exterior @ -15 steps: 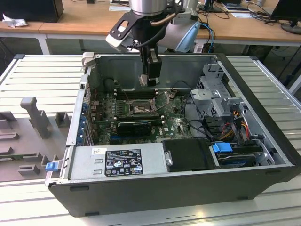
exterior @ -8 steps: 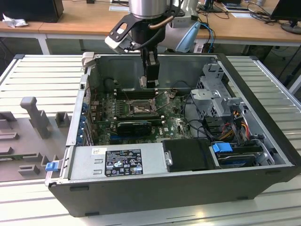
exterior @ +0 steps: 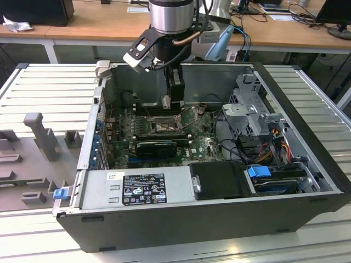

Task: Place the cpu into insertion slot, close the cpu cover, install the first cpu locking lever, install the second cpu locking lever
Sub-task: 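Place the cpu into insertion slot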

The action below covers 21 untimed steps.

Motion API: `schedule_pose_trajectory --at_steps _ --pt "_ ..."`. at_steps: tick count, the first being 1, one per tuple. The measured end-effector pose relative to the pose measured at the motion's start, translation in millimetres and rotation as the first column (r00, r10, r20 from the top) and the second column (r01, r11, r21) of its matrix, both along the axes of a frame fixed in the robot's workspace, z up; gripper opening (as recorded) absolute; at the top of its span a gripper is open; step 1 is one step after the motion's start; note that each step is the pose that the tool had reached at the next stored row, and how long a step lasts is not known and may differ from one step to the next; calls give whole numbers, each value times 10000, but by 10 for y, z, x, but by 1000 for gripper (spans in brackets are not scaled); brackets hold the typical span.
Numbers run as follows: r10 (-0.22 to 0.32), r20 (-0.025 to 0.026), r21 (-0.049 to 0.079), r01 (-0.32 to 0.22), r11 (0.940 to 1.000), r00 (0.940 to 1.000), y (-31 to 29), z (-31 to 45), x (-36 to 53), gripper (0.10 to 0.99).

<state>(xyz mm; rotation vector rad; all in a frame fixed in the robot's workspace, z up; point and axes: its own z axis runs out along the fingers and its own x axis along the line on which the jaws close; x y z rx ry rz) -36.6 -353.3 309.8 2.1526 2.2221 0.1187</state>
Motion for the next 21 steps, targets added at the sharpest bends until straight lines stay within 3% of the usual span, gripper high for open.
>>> schedule_pose_trajectory --at_steps 8,13,16,21 --pt "-12 0 0 12 10000 10000 2 -207 0 529" --pt "-341 0 1 341 9994 9994 29 -345 -3 529" --pt "-343 0 6 343 9994 9994 29 -363 -3 529" --pt "-344 0 6 344 9994 9994 33 -477 -15 529"
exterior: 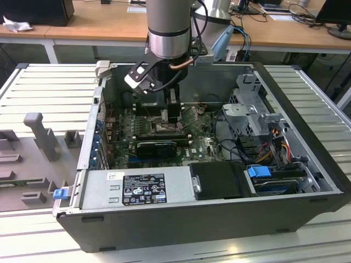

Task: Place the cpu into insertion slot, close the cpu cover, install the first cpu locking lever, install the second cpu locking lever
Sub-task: 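Place the cpu into insertion slot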

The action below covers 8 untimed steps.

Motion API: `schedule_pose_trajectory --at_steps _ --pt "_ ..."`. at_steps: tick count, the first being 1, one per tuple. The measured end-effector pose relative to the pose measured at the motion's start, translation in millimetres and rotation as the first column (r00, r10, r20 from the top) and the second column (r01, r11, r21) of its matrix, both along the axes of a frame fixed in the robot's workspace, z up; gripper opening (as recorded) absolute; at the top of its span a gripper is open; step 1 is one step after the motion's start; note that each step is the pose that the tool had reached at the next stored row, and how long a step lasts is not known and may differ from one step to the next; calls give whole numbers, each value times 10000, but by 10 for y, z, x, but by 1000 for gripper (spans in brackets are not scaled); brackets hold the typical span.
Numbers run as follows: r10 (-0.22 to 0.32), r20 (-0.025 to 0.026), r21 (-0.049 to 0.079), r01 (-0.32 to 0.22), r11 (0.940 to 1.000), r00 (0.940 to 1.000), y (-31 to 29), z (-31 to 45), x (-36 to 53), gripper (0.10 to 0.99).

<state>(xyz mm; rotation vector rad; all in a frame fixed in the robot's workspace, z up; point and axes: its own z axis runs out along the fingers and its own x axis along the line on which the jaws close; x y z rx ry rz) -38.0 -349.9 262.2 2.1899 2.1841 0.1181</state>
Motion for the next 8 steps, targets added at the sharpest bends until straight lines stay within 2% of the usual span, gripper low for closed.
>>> schedule_pose_trajectory --at_steps 2,5,8 --pt "2 0 0 -2 10000 10000 20 -46 -10 529" --pt "0 1 2 0 10000 10000 114 -149 -26 529" --pt "2 0 0 -2 10000 10000 144 -221 -63 529"
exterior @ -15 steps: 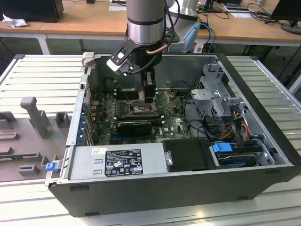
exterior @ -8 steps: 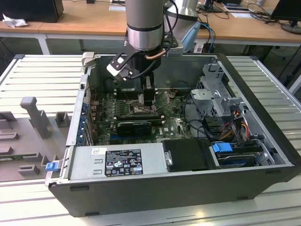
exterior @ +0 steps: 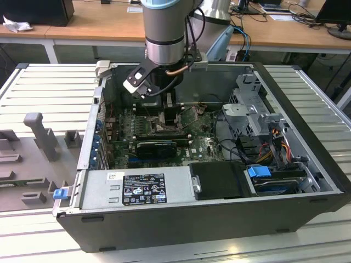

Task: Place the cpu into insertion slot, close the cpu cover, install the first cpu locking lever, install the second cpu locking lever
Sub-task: 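Place the cpu into insertion slot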

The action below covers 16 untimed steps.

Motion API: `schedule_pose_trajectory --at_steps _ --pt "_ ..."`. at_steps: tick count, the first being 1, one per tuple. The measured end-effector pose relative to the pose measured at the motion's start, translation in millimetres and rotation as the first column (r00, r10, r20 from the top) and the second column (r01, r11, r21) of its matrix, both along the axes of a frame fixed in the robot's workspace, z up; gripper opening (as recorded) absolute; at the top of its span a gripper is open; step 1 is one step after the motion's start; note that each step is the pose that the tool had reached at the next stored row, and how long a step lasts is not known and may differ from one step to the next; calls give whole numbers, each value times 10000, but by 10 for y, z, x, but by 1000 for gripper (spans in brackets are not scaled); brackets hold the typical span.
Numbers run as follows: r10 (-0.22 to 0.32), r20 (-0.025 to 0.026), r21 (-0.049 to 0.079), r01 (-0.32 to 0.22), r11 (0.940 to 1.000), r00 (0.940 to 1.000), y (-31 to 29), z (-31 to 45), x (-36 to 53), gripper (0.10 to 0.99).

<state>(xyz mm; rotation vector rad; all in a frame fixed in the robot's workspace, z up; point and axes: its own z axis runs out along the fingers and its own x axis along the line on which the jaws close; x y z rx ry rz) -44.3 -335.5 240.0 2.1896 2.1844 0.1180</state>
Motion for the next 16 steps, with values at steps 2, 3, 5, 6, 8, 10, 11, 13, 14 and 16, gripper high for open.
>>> schedule_pose_trajectory --at_steps 2,3,5,6,8,10,11,13,14,16 --pt "3 0 1 -3 10000 10000 12 -41 -29 529" --pt "4 -1 -1 -4 10000 10000 37 -81 -41 529" --pt "4 0 -2 -4 10000 10000 76 -128 -44 529" --pt "1 1 -6 -1 10000 10000 93 -150 -45 529" --pt "-70 -2 -19 70 10000 10000 119 -200 -46 529" --pt "-158 -1 -35 158 9999 9999 125 -252 -49 529" --pt "-158 -4 -42 158 9999 9999 125 -277 -49 529" --pt "-163 -6 -45 163 9999 9999 126 -310 -50 529" --pt "-165 -6 -44 165 9999 9999 128 -321 -52 529" --pt "-162 -7 -45 162 9999 9999 141 -345 -52 529"
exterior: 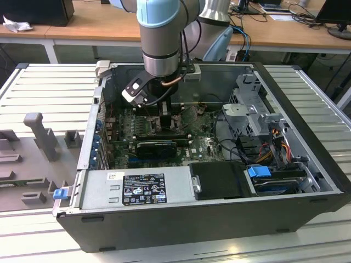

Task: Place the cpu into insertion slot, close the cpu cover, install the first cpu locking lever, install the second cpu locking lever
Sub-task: 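Place the cpu into insertion slot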

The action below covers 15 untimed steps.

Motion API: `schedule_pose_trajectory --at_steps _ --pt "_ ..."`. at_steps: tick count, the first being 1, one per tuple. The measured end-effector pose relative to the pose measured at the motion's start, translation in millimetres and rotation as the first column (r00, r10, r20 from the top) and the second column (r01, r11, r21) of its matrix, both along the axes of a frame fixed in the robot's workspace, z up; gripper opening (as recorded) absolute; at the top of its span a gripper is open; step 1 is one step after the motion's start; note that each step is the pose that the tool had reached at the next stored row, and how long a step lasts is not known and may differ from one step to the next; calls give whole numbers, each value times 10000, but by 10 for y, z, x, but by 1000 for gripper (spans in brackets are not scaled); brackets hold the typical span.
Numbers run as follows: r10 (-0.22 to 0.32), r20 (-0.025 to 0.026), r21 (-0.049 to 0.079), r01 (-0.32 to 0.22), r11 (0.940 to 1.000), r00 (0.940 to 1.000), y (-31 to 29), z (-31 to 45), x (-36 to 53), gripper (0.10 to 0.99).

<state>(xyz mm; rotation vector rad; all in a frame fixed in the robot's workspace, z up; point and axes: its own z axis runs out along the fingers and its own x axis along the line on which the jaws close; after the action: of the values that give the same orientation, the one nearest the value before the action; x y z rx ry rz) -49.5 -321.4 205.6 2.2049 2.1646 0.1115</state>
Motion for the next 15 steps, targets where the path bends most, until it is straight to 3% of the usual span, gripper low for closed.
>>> schedule_pose_trajectory --at_steps 6,9,15 --pt "1 -5 -7 -1 10000 10000 14 -38 0 537" --pt "1 -6 -5 -1 10000 10000 36 -40 1 663" --pt "1 -6 41 -1 10000 10000 62 -55 2 663"
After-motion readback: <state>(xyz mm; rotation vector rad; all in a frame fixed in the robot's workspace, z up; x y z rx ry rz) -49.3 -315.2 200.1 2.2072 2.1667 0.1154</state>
